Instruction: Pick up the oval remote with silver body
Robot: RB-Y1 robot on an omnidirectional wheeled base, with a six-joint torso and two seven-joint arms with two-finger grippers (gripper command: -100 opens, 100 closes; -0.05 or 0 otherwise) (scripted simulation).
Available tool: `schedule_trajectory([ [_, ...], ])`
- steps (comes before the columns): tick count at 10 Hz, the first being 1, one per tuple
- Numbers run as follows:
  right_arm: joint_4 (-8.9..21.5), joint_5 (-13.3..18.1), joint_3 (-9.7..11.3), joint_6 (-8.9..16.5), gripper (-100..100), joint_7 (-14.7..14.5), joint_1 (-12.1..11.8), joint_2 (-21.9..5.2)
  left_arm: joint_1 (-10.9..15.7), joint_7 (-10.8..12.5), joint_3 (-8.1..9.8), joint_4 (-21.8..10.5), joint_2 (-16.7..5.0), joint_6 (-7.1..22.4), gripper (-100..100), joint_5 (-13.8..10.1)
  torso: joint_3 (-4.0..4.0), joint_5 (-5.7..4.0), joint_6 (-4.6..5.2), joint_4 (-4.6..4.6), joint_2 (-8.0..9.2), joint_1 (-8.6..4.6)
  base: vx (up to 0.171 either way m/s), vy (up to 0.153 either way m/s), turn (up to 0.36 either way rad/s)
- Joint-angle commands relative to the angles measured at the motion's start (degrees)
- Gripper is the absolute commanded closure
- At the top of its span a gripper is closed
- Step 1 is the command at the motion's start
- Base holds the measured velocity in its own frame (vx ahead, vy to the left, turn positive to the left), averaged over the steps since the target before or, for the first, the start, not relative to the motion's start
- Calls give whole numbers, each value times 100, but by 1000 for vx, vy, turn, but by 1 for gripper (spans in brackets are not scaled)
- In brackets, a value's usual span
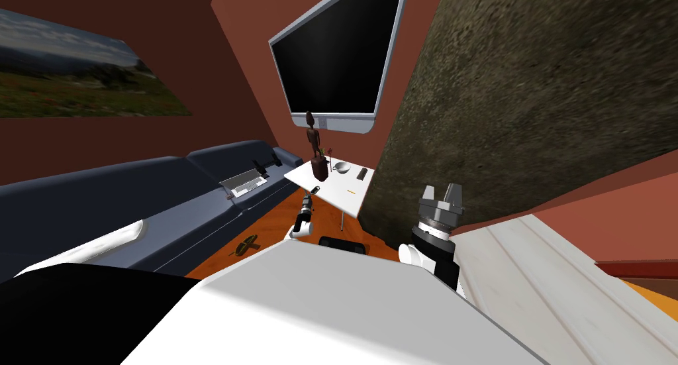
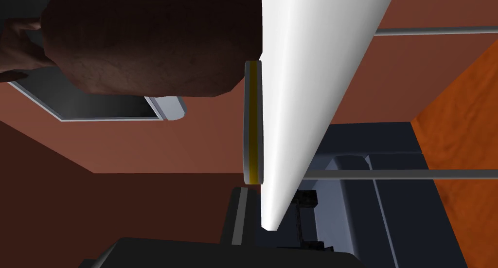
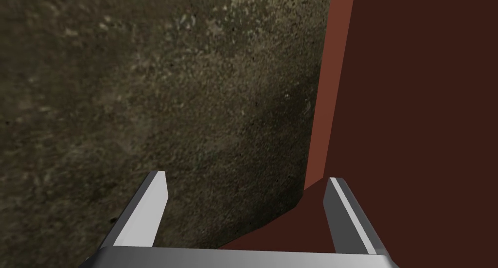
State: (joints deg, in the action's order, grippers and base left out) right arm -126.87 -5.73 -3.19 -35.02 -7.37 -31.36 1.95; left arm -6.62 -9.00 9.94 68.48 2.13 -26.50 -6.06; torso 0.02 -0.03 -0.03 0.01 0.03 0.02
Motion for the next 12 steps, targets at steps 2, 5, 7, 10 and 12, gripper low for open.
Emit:
schedule_trajectory([
  [2, 0, 0, 0, 0, 0, 0, 0, 0, 0, 0, 0, 0, 0, 0, 0, 0, 0, 0, 0, 0, 0, 0, 0, 0, 0],
  [5, 0, 0, 0, 0, 0, 0, 0, 0, 36, -67, 10, -163, -445, -19, -100, 58, 1, -1, -1, 0, 2, -5, -9, -20, 15],
  [7, 0, 0, 0, 0, 0, 0, 0, 0, 71, -131, 21, -319, -679, -36, -100, 111, 4, -2, 0, 1, 7, -9, -18, -34, 23],
  [10, 0, 0, 0, 0, 0, 0, 0, 0, 136, -245, 43, -601, -915, -66, -100, 201, 4, -3, 0, 1, 6, -17, -15, -49, 28],
  [12, 0, 0, 1, 0, 0, 0, 0, 1, 204, -364, 72, -889, -1044, -97, -100, 287, 2, -5, 0, 1, 4, -25, -16, -75, 51],
])
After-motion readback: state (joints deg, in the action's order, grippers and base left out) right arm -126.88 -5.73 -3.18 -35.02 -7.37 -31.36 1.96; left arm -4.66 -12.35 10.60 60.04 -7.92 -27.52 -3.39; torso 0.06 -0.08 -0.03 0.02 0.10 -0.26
